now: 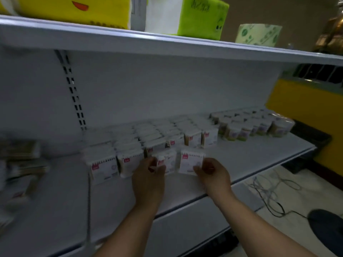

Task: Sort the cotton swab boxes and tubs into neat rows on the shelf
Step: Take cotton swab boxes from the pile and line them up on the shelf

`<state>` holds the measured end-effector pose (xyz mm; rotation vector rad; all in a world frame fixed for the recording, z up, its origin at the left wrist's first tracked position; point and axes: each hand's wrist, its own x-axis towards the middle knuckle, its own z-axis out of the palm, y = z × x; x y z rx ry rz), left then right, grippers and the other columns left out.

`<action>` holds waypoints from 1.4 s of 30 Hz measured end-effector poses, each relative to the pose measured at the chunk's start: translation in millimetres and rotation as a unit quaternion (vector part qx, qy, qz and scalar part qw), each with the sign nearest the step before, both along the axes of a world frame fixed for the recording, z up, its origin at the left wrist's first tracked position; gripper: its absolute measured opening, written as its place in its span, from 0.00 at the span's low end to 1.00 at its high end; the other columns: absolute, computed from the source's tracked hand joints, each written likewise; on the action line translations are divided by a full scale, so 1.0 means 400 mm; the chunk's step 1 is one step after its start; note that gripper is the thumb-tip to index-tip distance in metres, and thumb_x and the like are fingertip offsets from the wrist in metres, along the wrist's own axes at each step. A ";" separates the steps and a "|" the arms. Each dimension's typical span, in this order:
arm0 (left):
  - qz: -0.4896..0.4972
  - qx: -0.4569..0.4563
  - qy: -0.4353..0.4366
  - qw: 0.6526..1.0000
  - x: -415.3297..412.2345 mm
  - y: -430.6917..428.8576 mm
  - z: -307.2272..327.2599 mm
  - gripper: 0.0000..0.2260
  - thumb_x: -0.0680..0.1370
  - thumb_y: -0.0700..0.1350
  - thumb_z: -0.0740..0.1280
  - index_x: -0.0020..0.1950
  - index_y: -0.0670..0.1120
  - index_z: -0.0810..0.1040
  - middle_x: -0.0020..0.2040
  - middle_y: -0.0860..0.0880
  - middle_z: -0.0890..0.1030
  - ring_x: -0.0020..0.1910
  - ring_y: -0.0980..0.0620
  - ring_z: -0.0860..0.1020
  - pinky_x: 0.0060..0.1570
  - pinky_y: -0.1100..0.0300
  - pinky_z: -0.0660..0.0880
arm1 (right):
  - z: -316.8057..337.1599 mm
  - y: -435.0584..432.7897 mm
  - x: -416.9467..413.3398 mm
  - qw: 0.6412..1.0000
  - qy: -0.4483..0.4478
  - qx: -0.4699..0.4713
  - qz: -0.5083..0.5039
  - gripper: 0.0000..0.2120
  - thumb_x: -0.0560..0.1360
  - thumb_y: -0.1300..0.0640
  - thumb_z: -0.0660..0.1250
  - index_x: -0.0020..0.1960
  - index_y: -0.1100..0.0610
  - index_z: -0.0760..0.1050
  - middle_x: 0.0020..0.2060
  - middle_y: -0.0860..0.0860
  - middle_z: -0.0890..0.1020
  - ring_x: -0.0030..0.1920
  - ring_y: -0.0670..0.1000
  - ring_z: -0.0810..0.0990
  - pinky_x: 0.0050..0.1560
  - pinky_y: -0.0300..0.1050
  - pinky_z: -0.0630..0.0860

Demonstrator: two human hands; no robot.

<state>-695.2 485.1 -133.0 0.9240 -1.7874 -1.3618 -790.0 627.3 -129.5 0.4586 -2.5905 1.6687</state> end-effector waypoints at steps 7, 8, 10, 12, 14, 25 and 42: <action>0.130 -0.026 -0.034 0.991 -0.053 0.041 0.002 0.16 0.73 0.44 0.72 0.61 0.49 0.78 0.49 0.52 0.81 0.43 0.57 0.76 0.46 0.66 0.68 | -0.007 -0.033 -0.166 0.987 0.001 0.044 0.156 0.05 0.73 0.52 0.71 0.45 0.51 0.76 0.42 0.46 0.79 0.43 0.46 0.76 0.41 0.36 0.70; 0.147 -0.034 -0.033 0.988 -0.060 0.045 0.002 0.17 0.73 0.44 0.73 0.61 0.49 0.78 0.48 0.52 0.81 0.42 0.57 0.75 0.45 0.66 0.68 | -0.007 -0.039 -0.181 0.983 0.012 0.047 0.179 0.05 0.73 0.52 0.71 0.45 0.49 0.75 0.42 0.46 0.79 0.44 0.47 0.77 0.43 0.39 0.71; 0.167 -0.061 -0.037 0.983 -0.069 0.056 -0.002 0.16 0.72 0.44 0.73 0.59 0.49 0.77 0.44 0.53 0.79 0.40 0.56 0.75 0.43 0.65 0.68 | -0.011 -0.054 -0.200 0.974 0.053 0.060 0.212 0.06 0.73 0.53 0.70 0.42 0.46 0.73 0.38 0.43 0.76 0.43 0.47 0.76 0.43 0.41 0.71; 0.180 -0.087 -0.042 0.979 -0.075 0.062 -0.009 0.14 0.72 0.44 0.73 0.56 0.49 0.76 0.42 0.52 0.79 0.38 0.55 0.75 0.41 0.64 0.68 | -0.018 -0.066 -0.210 0.967 0.094 0.064 0.228 0.11 0.73 0.53 0.69 0.39 0.44 0.69 0.34 0.40 0.72 0.39 0.45 0.74 0.37 0.36 0.68; 0.194 -0.101 -0.042 0.975 -0.076 0.062 -0.012 0.14 0.72 0.43 0.73 0.53 0.49 0.73 0.40 0.51 0.78 0.37 0.53 0.76 0.38 0.62 0.69 | -0.026 -0.076 -0.220 0.963 0.108 0.066 0.237 0.12 0.73 0.53 0.69 0.38 0.45 0.67 0.32 0.40 0.72 0.37 0.45 0.73 0.34 0.33 0.64; 0.035 -0.352 -0.199 0.914 -0.093 0.083 -0.020 0.10 0.75 0.38 0.66 0.55 0.40 0.80 0.49 0.42 0.78 0.47 0.43 0.77 0.43 0.53 0.76 | -0.041 -0.089 -0.222 0.962 0.131 0.071 0.228 0.13 0.74 0.51 0.69 0.38 0.53 0.66 0.31 0.46 0.71 0.34 0.49 0.71 0.30 0.40 0.60; 0.050 -0.307 -0.223 0.924 -0.096 0.067 -0.028 0.14 0.74 0.38 0.65 0.58 0.43 0.79 0.57 0.44 0.79 0.55 0.45 0.77 0.50 0.60 0.70 | -0.038 -0.076 -0.203 0.930 0.203 0.072 0.297 0.09 0.76 0.55 0.66 0.54 0.55 0.81 0.48 0.51 0.83 0.46 0.52 0.81 0.46 0.43 0.75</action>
